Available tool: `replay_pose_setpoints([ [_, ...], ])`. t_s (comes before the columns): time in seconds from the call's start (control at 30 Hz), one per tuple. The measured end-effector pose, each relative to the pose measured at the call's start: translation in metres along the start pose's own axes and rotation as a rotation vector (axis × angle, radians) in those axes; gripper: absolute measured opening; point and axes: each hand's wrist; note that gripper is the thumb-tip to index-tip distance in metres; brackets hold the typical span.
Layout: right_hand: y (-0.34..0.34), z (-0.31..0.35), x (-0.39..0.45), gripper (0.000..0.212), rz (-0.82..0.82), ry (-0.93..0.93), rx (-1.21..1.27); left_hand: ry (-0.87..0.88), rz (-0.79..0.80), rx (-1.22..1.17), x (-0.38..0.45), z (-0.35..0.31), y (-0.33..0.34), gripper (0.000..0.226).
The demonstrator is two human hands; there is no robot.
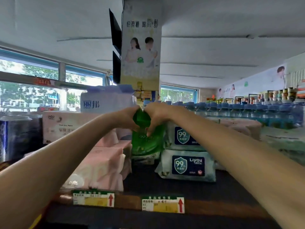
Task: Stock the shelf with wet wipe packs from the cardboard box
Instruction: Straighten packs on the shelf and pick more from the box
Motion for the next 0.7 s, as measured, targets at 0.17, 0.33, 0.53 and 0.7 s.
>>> replay_pose_setpoints([
  [0.17,0.031,-0.008,0.035,0.059,0.113,0.040,-0.011,-0.099,0.025,0.274,0.015,0.008,0.004,0.052],
  [0.33,0.052,-0.004,0.065,0.059,0.179,0.034,-0.142,-0.164,0.004,0.329,0.018,0.027,0.001,0.053],
  [0.53,0.040,0.000,0.054,0.032,-0.079,0.007,-0.479,-0.125,-0.004,0.357,0.012,0.027,0.002,0.038],
  [0.7,0.022,-0.007,-0.006,0.018,-0.285,-0.038,-0.406,0.027,-0.172,0.281,-0.006,0.005,0.003,0.025],
])
Point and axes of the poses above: each hand's wrist, its own x-axis towards the middle knuckle, its own y-axis out of the palm, z = x × y, and after that the axes turned 3 degrees about y, right-handed
